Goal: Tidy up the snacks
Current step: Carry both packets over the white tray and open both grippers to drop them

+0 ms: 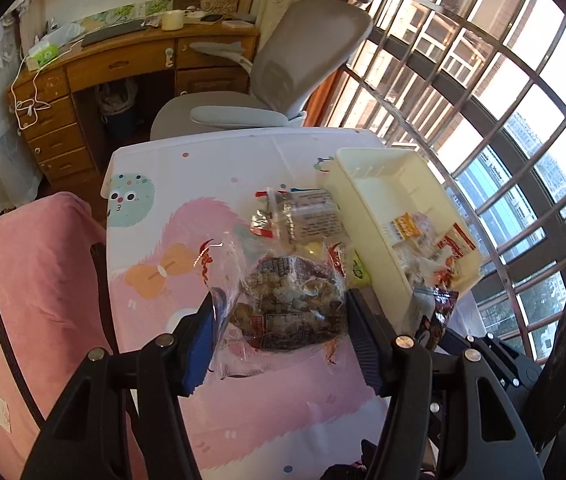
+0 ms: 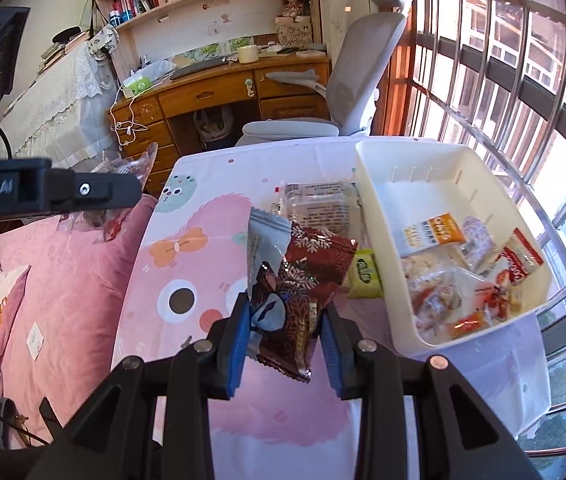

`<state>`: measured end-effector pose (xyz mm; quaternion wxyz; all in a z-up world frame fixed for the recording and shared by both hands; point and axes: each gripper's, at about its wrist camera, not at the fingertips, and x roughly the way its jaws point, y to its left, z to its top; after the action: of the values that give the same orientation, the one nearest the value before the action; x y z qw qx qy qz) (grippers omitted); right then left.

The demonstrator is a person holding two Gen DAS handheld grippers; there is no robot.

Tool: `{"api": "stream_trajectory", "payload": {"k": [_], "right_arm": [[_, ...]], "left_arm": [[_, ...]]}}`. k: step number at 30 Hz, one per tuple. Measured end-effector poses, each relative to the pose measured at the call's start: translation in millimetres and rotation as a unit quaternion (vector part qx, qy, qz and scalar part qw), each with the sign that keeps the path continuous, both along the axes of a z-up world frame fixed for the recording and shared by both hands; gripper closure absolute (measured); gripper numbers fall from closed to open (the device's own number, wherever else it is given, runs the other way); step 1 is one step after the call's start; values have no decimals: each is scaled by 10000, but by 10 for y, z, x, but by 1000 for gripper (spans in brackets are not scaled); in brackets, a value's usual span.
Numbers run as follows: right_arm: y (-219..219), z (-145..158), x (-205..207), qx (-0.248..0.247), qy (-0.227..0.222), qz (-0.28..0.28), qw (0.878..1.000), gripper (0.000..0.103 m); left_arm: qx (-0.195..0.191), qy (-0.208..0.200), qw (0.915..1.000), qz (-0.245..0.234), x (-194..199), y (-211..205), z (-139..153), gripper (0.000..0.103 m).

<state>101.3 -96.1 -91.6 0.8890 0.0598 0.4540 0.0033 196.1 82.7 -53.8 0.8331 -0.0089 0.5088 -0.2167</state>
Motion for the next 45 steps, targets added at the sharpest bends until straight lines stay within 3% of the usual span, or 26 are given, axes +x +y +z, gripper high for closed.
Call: {"api": "stream_trajectory", "payload": {"k": [9,18,31,40,43,45], "right_arm": [[-406,113,-181,-101,-114,232,9996,70],[-941,210,-236,-464,-244,820,9952,70],[-1765,125,-40,-622,-136,1286,9897,70],[-2150,55,92,-619,-84,1304,9895,69],[-2223,24,141,-603,-35,1276,9900,67],[-2257,-20,193,-644,95,1206,9906,61]], "left_arm": [[-209,-121,9997,-74,-359,-458,96,44],[-235,-320,9992,60,-515,-1143,140,44],[-340,-488,9982,76,-511,-2131,37,43],[-316,-566,9979,-40,-400,-2563,-38,43],[-220,-574,9981,-40,-360,-2651,-58,34],[-133,-524,9985,-18,-335,-2685,-79,31]]}}
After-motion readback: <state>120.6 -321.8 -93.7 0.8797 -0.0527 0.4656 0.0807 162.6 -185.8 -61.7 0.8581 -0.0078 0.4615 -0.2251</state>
